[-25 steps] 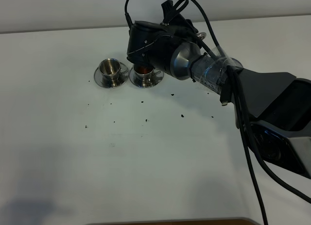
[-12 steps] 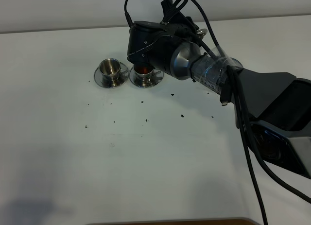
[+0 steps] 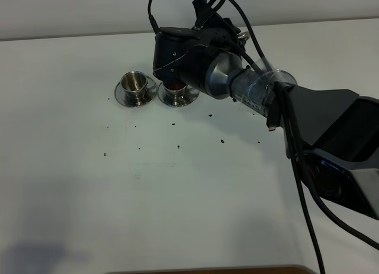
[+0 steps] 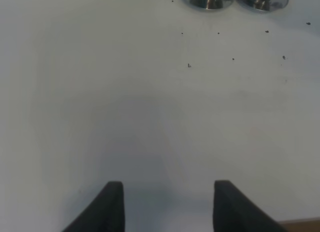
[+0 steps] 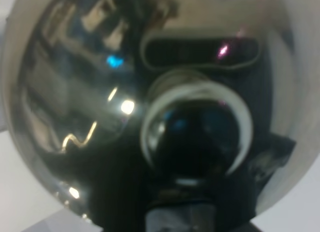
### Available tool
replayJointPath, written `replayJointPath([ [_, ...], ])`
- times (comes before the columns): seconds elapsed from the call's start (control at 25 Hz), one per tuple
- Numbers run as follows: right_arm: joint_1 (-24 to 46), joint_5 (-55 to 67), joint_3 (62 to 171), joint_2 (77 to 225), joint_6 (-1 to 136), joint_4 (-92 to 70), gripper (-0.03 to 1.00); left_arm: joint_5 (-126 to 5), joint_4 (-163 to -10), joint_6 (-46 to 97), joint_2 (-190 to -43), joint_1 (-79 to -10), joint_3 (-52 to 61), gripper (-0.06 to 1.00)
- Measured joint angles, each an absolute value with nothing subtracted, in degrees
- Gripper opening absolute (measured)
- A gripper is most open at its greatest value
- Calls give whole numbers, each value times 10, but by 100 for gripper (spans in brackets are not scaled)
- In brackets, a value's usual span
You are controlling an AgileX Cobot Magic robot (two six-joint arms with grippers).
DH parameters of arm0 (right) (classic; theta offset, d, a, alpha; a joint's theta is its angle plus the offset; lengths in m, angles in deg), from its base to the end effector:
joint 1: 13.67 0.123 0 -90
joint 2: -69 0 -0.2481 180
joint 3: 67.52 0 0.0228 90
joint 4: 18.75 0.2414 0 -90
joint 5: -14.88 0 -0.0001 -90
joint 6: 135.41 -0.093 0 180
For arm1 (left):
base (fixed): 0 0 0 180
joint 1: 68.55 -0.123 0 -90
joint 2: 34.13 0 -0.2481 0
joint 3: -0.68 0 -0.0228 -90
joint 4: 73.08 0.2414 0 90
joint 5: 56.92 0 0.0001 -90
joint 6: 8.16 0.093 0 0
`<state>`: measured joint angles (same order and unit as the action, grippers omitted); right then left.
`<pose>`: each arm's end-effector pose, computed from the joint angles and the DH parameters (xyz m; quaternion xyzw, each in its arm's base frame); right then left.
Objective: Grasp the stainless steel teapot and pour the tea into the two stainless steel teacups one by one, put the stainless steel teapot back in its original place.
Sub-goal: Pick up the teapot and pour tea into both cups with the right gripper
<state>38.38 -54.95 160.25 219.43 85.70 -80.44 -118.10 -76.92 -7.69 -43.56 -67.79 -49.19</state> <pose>0.3549 0.3300 0.1674 -0.7219 0.4836 -0.4842 0.1029 0.0311 -0.0059 0.2594 0.0099 0.8676 -0.0348 0.4960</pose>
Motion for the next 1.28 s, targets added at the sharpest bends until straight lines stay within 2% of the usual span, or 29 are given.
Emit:
replayJointPath([
  [0.88, 386, -549, 1612, 2194, 862, -804, 19, -1181, -769, -77, -436, -678, -492, 47],
  [1.28, 381, -549, 1613, 2194, 830, -739, 19, -1181, -769, -77, -436, -678, -492, 47],
])
